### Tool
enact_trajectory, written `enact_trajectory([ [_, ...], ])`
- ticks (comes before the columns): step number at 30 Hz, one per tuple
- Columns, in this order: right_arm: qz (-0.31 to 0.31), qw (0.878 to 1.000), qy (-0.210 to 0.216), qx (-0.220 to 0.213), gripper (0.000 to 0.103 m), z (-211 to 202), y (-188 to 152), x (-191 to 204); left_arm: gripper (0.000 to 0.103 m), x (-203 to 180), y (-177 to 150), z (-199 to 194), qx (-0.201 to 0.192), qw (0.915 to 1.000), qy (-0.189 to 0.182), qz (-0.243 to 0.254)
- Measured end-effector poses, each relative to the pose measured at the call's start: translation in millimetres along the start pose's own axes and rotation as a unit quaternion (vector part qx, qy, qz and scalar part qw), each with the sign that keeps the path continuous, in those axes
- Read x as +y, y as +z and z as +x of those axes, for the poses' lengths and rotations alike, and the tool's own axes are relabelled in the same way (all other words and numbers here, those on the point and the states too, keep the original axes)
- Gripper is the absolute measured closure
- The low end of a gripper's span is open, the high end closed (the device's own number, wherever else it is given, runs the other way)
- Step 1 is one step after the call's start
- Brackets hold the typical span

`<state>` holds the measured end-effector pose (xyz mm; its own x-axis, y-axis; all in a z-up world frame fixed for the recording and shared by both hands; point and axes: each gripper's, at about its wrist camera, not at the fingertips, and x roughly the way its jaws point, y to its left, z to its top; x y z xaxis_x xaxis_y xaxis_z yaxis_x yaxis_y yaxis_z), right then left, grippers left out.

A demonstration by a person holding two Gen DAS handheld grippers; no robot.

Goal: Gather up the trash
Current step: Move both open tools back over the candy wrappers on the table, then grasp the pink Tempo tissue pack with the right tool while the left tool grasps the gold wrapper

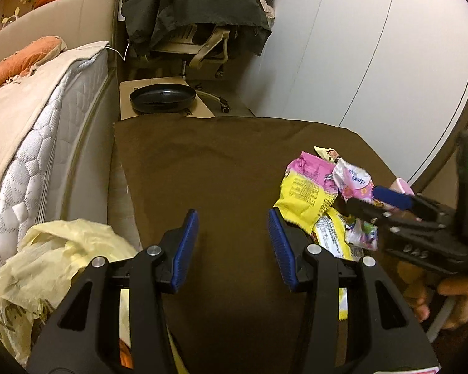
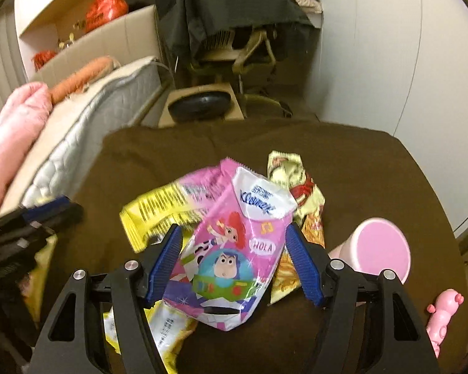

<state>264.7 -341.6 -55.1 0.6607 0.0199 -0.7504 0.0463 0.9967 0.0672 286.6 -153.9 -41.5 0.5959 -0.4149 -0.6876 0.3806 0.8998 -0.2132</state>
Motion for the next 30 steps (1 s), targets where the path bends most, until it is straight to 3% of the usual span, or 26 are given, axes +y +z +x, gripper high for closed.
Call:
enact_trajectory([
  [1,-0.001,1.0,-0.003,-0.003,0.04,-1.7,-2.7,-1.0,0.059,0.6,-1.5,-1.9,0.0,1.0,-0.002,-0.002],
  [4,-0.005,1.0,-0.008,-0.001,0.055,-9.1,-9.8,-3.4,0.059,0.6,-6.5,-8.2,0.003,0.9998,-0.016,-0.007],
  [7,0.006,0.999,0.025,0.028,0.079,-11.6,-19.2,-11.2,0.058,-1.0,-10.7,-11.6,0.005,0.9997,-0.024,-0.007],
  [11,-0.003,0.999,0.038,0.032,0.094,-25.6,-33.7,-18.6,0.058,-9.8,-15.0,-13.4,0.01,0.9994,-0.034,-0.002],
  [21,0.023,0.998,0.05,-0.002,0.099,-93.3,-69.9,-64.7,0.058,-47.4,-14.3,-12.8,0.006,0.9967,-0.074,0.033],
  [27,0.028,0.999,0.043,-0.007,0.099,-114.4,-91.6,-84.6,0.058,-71.8,6.0,5.6,-0.007,0.994,-0.068,0.085],
  [30,0.027,0.999,0.032,-0.01,0.099,-117.8,-101.4,-91.3,0.056,-85.8,23.8,19.7,0.003,0.9917,-0.085,0.096],
])
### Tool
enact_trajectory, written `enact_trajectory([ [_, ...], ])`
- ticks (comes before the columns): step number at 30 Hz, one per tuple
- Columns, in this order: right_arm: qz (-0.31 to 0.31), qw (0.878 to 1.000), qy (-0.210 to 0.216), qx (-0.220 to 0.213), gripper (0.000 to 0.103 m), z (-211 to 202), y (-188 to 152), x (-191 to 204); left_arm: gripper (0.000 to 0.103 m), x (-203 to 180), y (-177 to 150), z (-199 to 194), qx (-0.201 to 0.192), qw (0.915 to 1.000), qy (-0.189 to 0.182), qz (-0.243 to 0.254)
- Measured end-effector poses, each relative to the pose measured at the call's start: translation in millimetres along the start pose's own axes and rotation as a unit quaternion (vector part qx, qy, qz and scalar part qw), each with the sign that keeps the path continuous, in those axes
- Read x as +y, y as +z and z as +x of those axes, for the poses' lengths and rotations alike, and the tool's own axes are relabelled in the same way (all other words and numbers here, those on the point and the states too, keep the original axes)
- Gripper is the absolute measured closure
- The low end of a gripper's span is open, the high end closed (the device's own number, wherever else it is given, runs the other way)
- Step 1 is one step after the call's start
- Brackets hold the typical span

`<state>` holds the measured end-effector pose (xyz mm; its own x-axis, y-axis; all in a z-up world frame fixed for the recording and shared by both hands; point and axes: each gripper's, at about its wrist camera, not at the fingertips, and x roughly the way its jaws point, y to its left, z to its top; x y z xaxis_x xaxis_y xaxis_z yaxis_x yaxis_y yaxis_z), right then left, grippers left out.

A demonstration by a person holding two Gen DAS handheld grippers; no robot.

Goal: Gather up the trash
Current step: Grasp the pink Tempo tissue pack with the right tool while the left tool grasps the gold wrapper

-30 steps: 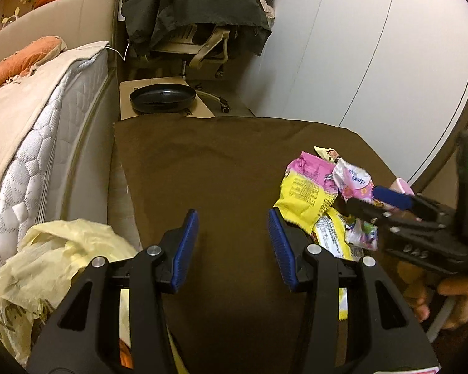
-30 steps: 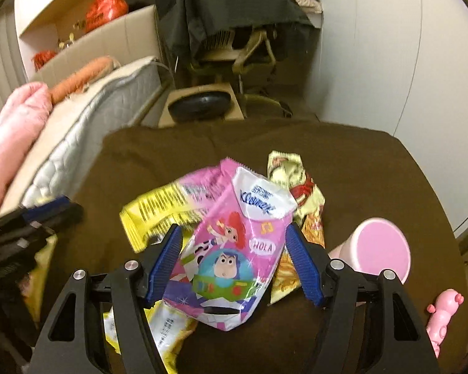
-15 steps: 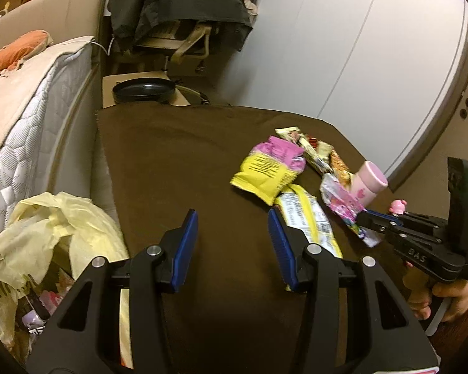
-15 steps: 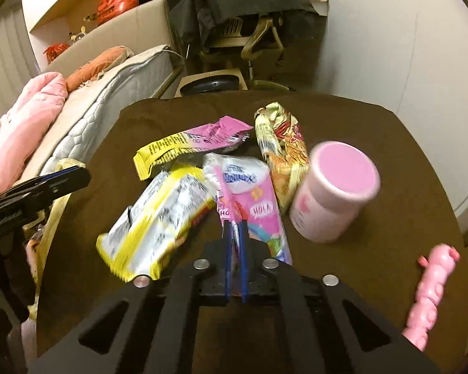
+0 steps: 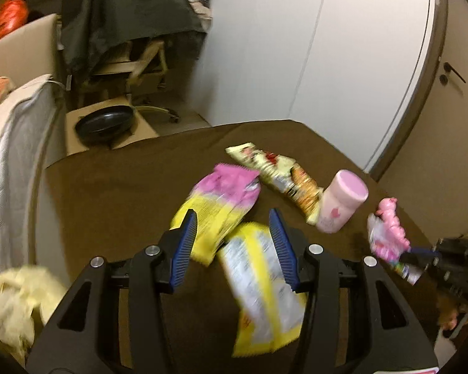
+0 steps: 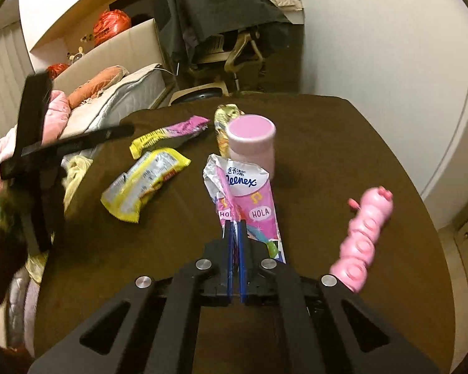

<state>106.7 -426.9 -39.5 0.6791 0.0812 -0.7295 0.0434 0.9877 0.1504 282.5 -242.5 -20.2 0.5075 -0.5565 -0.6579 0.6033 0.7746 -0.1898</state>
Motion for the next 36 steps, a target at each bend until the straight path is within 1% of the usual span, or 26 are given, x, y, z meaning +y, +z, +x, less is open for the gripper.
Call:
enact_trajectory([
  [1,0.0,1.0,-0.007,-0.005,0.099,-1.9,-2.5,-2.9,0.054,-4.7,9.6,8.1,0.006,0.9999,-0.012,-0.004],
  [3,0.005,1.0,-0.014,-0.012,0.099,-3.9,-6.3,-8.6,0.053,-13.2,19.9,20.7,0.014,0.9998,-0.013,-0.007],
  [5,0.023,1.0,-0.012,-0.014,0.099,-4.8,-10.0,-18.7,0.053,-22.0,31.0,41.7,0.03,0.9993,-0.014,-0.016],
  [9,0.054,0.998,-0.002,-0.017,0.099,-4.1,-13.3,-34.9,0.053,-38.9,42.4,79.6,0.051,0.9986,0.003,-0.017],
  [12,0.061,0.998,0.004,-0.016,0.099,-3.2,-17.2,-38.0,0.053,-49.2,46.0,109.4,0.076,0.9965,0.018,-0.029],
  [14,0.058,0.998,0.007,-0.015,0.099,-2.1,-20.2,-38.0,0.061,-54.1,45.5,126.1,0.097,0.9943,0.024,-0.039],
  [15,0.055,0.998,0.005,-0.015,0.099,-1.7,-21.5,-36.9,0.078,-54.9,44.2,133.0,0.11,0.9924,0.031,-0.047],
  [16,0.053,0.998,0.005,-0.015,0.099,-1.6,-23.0,-36.2,0.086,-53.8,42.8,136.3,0.117,0.991,0.032,-0.056],
  [17,0.052,0.999,0.007,-0.015,0.099,-2.1,-23.3,-35.7,0.087,-51.8,40.2,137.5,0.124,0.9895,0.022,-0.071],
  [18,0.051,0.999,0.009,-0.015,0.099,-2.6,-24.9,-35.2,0.088,-50.9,37.6,134.3,0.122,0.9892,0.009,-0.08],
  [19,0.05,0.999,0.011,-0.015,0.099,-3.1,-25.0,-34.5,0.092,-50.7,36.3,129.6,0.119,0.9897,0.004,-0.079],
  [20,0.048,0.999,0.012,-0.015,0.099,-3.1,-24.4,-33.5,0.093,-51.5,35.5,124.1,0.115,0.9907,0.003,-0.073],
  [24,0.044,0.999,0.018,-0.021,0.099,-4.7,-19.1,-29.5,0.093,-55.0,31.5,84.3,0.083,0.9951,0.003,-0.054],
  [27,0.038,0.999,0.022,-0.028,0.099,-9.7,-16.5,-22.0,0.093,-53.0,24.3,49.0,0.062,0.9961,0.004,-0.062],
  [32,0.031,0.998,0.033,-0.033,0.099,-16.9,-12.8,-8.4,0.093,-44.8,5.3,0.0,0.043,0.9956,0.015,-0.082],
  [36,0.018,0.999,0.035,-0.037,0.099,-22.4,-7.9,4.9,0.093,-46.0,-14.0,-33.1,0.034,0.9965,0.033,-0.07],
])
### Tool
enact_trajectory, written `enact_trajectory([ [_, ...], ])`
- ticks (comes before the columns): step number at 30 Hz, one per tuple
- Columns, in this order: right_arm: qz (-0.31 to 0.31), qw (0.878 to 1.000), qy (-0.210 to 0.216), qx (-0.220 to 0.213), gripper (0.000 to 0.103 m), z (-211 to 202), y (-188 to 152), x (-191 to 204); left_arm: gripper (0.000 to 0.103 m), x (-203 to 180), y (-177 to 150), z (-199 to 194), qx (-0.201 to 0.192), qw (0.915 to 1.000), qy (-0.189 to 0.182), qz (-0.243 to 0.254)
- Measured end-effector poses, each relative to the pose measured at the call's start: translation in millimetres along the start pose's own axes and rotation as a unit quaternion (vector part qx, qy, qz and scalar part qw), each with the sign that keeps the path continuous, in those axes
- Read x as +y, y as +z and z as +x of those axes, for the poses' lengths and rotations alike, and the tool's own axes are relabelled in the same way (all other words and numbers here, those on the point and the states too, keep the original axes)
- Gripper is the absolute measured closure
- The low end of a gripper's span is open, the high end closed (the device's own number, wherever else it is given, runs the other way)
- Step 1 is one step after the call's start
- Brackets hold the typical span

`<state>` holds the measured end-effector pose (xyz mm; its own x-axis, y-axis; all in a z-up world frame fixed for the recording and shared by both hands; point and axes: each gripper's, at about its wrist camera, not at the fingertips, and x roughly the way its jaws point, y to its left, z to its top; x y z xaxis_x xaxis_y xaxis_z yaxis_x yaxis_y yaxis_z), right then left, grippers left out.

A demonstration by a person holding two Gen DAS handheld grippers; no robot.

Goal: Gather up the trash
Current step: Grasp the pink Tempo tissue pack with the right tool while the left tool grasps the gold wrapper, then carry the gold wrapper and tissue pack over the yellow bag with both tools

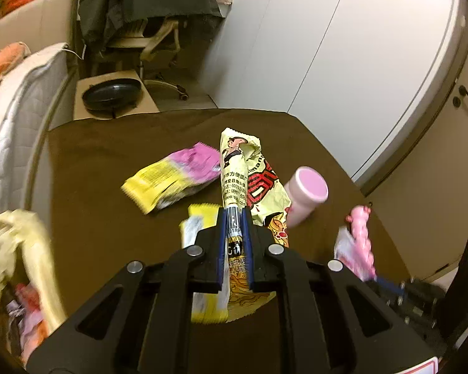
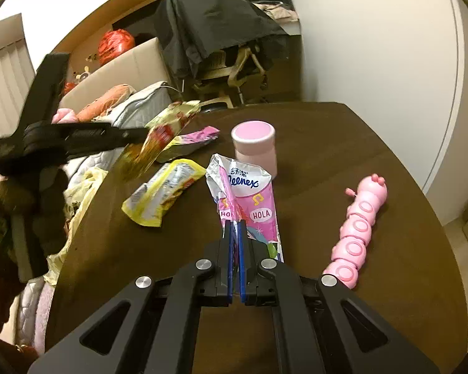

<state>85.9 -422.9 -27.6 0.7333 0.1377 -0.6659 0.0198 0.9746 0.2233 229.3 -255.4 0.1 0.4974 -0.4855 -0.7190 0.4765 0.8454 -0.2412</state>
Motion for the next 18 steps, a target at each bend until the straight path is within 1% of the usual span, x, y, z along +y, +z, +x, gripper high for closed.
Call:
enact_trajectory([
  [2,-0.005,1.0,0.002,-0.002,0.099,-1.8,2.8,5.9,0.093,0.5,-10.0,-13.6,-0.006,1.0,0.007,0.005],
  [5,-0.014,1.0,0.003,-0.007,0.099,-6.9,6.6,16.1,0.093,5.0,-26.7,-31.8,-0.01,0.9999,0.0,0.0],
  [9,-0.028,0.999,0.012,-0.015,0.099,-15.3,14.6,33.8,0.093,13.3,-49.3,-51.8,-0.017,0.9998,0.0,-0.007],
  [13,-0.045,0.998,0.022,-0.025,0.099,-23.8,21.8,53.1,0.093,24.7,-73.6,-78.6,-0.032,0.9993,0.012,-0.013],
  [18,-0.07,0.996,0.042,-0.039,0.099,-35.0,30.8,84.1,0.093,38.6,-92.3,-111.1,-0.052,0.998,0.022,-0.03],
])
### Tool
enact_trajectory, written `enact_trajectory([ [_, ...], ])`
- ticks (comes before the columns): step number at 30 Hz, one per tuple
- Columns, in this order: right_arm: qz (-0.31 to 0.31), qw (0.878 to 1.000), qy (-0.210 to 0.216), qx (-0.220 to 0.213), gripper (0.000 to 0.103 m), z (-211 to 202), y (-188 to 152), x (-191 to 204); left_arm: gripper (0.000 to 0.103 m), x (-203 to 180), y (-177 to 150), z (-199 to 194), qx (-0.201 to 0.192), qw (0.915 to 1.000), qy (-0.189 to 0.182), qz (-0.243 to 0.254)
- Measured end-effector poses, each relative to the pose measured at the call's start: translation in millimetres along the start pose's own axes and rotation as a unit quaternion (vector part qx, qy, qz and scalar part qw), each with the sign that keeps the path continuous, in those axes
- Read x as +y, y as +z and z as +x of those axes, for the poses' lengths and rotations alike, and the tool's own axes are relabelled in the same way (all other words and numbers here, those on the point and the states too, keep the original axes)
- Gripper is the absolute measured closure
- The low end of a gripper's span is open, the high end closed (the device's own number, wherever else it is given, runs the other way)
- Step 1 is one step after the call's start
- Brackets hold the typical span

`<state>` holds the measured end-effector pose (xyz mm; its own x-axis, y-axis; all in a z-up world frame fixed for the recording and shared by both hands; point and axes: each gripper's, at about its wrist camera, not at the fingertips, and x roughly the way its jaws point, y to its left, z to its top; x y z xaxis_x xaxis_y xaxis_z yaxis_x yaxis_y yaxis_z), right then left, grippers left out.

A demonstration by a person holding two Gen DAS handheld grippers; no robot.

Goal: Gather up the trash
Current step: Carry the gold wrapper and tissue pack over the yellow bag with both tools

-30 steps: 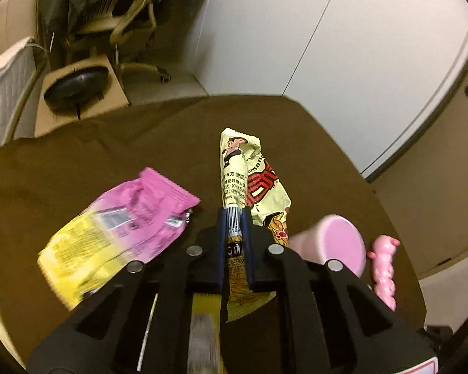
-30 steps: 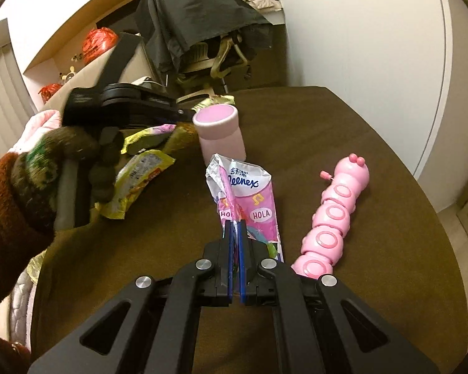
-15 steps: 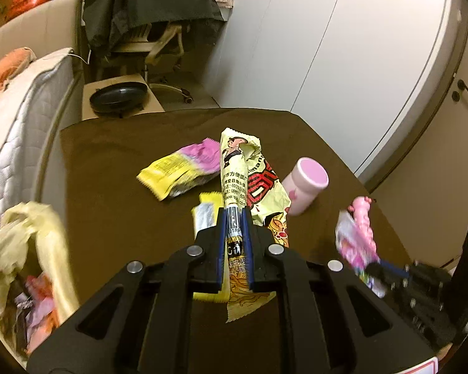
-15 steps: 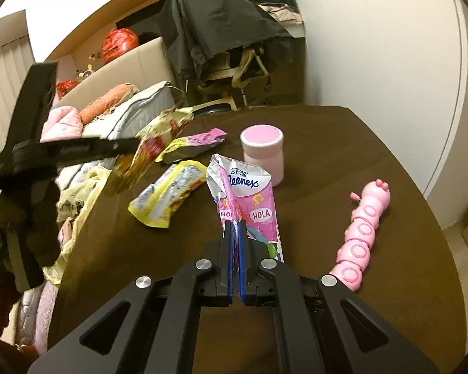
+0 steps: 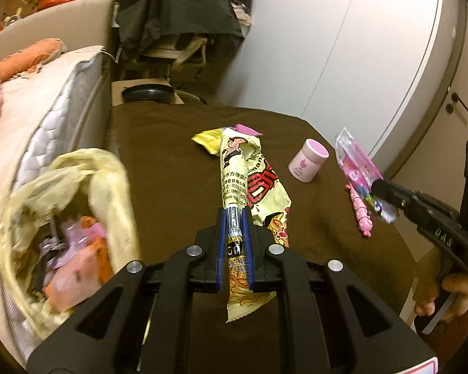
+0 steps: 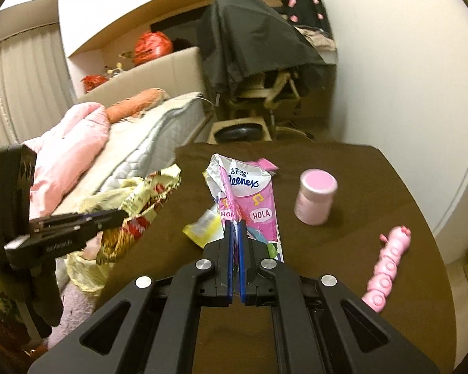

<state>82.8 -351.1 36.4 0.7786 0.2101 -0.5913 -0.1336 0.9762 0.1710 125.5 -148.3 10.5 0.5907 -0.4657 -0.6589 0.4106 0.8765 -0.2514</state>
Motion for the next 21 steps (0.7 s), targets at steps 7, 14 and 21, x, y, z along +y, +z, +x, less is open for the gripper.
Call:
enact_trajectory([
  [7,-0.023,0.999,0.042,-0.004,0.099,4.2,17.2,43.2,0.093,33.8,-9.7,-57.2,-0.042,0.998,0.042,-0.019],
  [14,-0.056,0.995,0.077,0.012,0.099,29.0,28.9,104.4,0.093,81.5,-19.7,-104.6,-0.073,0.9926,0.082,-0.053],
  [21,-0.089,0.991,0.098,0.027,0.099,56.3,36.7,155.1,0.093,134.2,-34.2,-123.0,-0.078,0.9863,0.108,-0.098],
])
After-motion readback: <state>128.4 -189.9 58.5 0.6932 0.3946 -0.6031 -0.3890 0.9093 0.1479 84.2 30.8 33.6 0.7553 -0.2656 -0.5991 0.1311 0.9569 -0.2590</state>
